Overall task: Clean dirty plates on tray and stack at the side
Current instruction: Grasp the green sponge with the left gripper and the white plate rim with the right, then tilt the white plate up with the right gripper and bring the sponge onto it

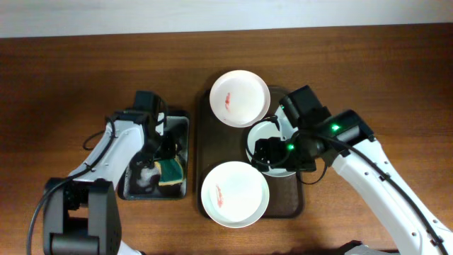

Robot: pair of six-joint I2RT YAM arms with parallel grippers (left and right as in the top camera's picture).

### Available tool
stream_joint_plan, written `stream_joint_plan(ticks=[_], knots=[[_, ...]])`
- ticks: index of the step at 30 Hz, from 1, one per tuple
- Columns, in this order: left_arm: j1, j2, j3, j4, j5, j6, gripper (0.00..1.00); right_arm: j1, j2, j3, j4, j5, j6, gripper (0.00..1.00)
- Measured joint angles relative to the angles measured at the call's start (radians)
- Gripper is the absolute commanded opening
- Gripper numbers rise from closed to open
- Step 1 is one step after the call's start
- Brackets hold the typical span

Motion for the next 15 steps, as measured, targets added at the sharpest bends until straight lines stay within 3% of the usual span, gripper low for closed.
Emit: stream_joint_plan(ticks=[1, 2, 3, 5, 6, 10, 15], knots=[[0.000, 0.005, -0.045, 0.042, -0.002, -0.004, 0.23, -0.021, 0.000, 0.000, -0.028, -0.022, -0.015, 0.90], [0.000, 0.003, -0.070, 0.080, -0.002, -0.005, 0.04, -0.031, 0.000, -0.001, -0.045, -0.033, -0.022, 0.91], [0.000, -0.001, -0.102, 0.121, -0.002, -0.005, 0.00, -0.039, 0.000, -0.001, -0.070, -0.035, -0.034, 0.91], [0.000, -0.007, -0.114, 0.126, -0.002, -0.006, 0.00, -0.040, 0.000, -0.049, -0.061, -0.043, -0.051, 0.89], [0.000, -0.007, -0.109, 0.109, -0.002, -0.008, 0.00, -0.040, -0.002, -0.107, -0.013, -0.045, -0.060, 0.82], [0.000, 0.024, 0.092, -0.194, -0.002, 0.016, 0.00, -0.040, 0.008, -0.358, 0.221, -0.050, -0.071, 0.59], [0.000, -0.009, 0.383, -0.409, 0.057, 0.076, 0.00, -0.040, 0.014, -0.492, 0.384, -0.032, -0.091, 0.52]])
